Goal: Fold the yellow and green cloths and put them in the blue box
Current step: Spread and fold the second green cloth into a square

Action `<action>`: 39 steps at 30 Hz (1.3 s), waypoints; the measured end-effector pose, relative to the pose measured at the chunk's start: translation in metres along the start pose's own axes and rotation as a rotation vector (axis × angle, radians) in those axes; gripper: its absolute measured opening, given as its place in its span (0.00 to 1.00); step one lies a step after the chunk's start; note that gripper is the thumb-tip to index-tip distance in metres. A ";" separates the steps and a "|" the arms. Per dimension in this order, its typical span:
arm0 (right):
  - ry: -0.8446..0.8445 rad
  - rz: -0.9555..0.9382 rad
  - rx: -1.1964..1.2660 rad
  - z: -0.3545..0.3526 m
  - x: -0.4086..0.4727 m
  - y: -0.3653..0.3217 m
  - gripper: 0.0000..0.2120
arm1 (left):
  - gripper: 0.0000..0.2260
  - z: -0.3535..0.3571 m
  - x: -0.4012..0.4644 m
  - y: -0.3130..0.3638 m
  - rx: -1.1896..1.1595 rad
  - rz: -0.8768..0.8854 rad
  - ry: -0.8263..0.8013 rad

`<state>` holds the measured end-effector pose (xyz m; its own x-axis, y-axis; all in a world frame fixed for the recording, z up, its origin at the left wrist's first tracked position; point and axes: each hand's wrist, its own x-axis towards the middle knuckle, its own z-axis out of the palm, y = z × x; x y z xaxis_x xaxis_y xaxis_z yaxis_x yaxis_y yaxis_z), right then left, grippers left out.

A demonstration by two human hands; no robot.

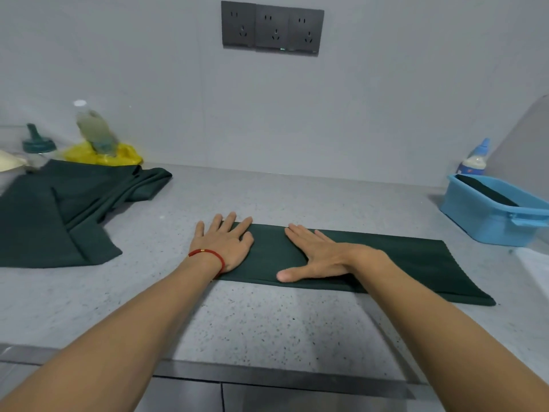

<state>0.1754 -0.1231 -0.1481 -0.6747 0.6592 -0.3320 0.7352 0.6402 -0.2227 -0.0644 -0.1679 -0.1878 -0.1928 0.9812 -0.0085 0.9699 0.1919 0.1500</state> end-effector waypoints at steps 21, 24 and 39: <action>-0.061 0.016 0.012 0.004 -0.039 -0.010 0.69 | 0.26 -0.066 -0.034 -0.049 -0.631 -0.009 -0.171; -0.015 0.001 0.018 0.005 -0.039 -0.009 0.65 | 0.27 -0.077 -0.039 -0.046 -0.783 -0.017 -0.176; 0.558 0.006 1.156 -0.001 -0.069 0.020 0.18 | 0.09 -0.145 -0.042 0.143 -1.077 0.045 0.043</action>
<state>0.2366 -0.1552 -0.1285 -0.4012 0.9155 0.0288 0.1785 0.1089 -0.9779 0.0608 -0.1845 -0.0226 -0.1858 0.9813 0.0506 0.3394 0.0158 0.9405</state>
